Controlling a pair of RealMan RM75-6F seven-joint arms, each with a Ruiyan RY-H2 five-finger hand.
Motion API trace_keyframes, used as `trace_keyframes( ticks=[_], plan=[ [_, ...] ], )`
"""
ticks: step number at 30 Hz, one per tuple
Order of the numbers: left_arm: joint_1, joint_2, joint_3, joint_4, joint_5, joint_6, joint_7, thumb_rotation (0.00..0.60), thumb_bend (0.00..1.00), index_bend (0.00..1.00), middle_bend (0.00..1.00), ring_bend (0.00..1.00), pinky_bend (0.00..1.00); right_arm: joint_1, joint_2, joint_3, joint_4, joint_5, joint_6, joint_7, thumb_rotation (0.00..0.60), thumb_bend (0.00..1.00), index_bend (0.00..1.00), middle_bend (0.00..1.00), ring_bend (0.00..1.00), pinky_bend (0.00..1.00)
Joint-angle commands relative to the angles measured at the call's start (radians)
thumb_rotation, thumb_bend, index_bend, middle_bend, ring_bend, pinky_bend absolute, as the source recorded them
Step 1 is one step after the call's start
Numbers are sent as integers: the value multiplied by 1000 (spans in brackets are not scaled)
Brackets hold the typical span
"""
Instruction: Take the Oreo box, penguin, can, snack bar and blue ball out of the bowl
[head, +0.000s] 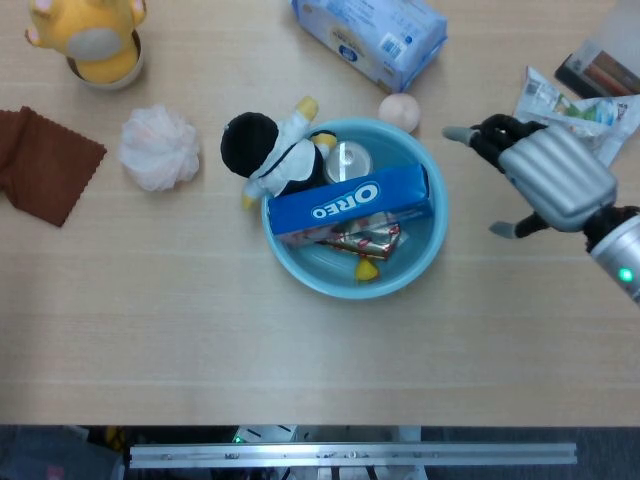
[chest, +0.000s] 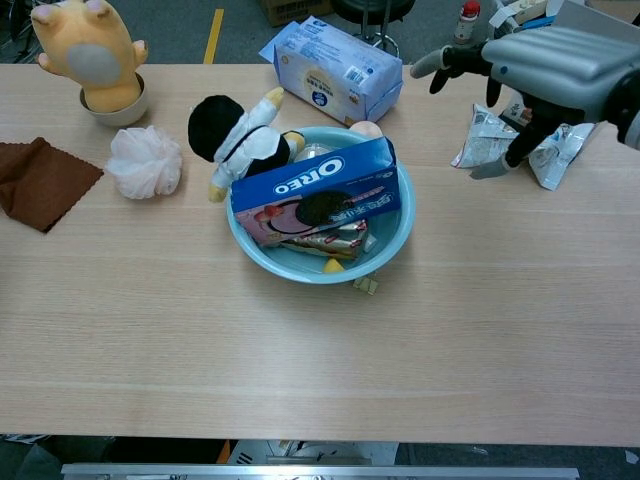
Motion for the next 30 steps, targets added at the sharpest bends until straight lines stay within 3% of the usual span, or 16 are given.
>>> trace_keyframes(
  ticks=[1, 15, 20, 23, 26, 30],
  plan=[
    [2, -2, -1, 6, -5, 0, -5, 600, 405, 303, 317, 273, 229, 87, -104, 10, 54, 119, -40, -105, 600, 33, 134, 239, 168, 389],
    [-6, -11, -5, 37, -17, -22, -33, 600, 404, 303, 316, 273, 224, 269, -318, -40, 182, 397, -12, -279, 600, 40, 134, 239, 168, 389],
    [-8, -11, -2, 43, -13, -26, -41, 600, 405, 303, 317, 273, 223, 304, -369, -62, 228, 453, -2, -298, 600, 124, 141, 250, 173, 393],
    [-5, -9, -1, 46, -9, -22, -47, 600, 404, 303, 317, 273, 222, 308, -402, -61, 263, 435, 22, -280, 600, 235, 227, 315, 260, 483],
    [-3, -8, 0, 48, -9, -21, -50, 600, 404, 303, 316, 273, 221, 303, -421, -64, 287, 403, 39, -261, 600, 325, 382, 407, 392, 647],
    [-2, -7, 1, 50, -10, -21, -54, 600, 404, 303, 316, 273, 221, 296, -434, -62, 305, 372, 46, -227, 600, 403, 485, 481, 493, 741]
  ],
)
